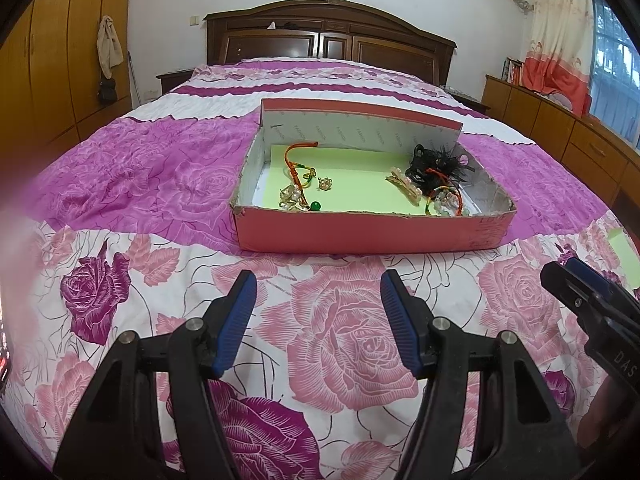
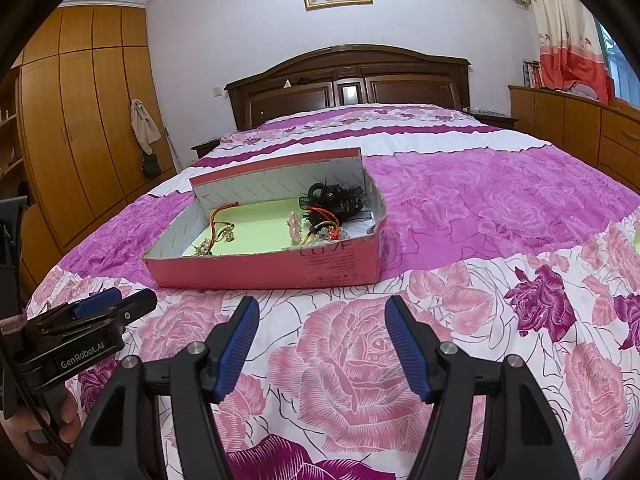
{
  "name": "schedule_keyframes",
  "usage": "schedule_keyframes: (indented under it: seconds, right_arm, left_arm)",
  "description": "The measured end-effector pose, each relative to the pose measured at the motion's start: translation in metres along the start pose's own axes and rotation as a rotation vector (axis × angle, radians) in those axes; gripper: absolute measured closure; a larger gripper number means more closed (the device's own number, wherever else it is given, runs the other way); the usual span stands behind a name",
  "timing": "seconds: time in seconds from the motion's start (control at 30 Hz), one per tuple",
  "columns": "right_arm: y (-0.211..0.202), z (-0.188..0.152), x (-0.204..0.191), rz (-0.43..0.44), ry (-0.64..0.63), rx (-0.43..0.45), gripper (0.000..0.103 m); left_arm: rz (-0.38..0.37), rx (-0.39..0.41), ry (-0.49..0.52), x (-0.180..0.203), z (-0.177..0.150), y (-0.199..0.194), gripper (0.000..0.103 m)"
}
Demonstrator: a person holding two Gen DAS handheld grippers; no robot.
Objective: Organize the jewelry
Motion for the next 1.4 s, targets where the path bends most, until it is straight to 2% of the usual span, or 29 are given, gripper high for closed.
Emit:
schedule_keyframes:
  seconds: [1.4]
  right_arm:
    - [0.0018,-0.0031,0.0001,-0.001,0.002,-0.008,0.035]
  left_arm:
    - [0.007,-0.009,-0.005,-0.0066,-0.0037,0.0016,0.047]
Point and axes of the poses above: each gripper's, at about its wrist camera, not at the fingertips, and y roughly the way its jaws point, x to its right, z to its top, the point moved 7 cm from there along y, roughly the way its jaws point, and after that the axes turned 7 degrees about x, right-handed, at the moved point
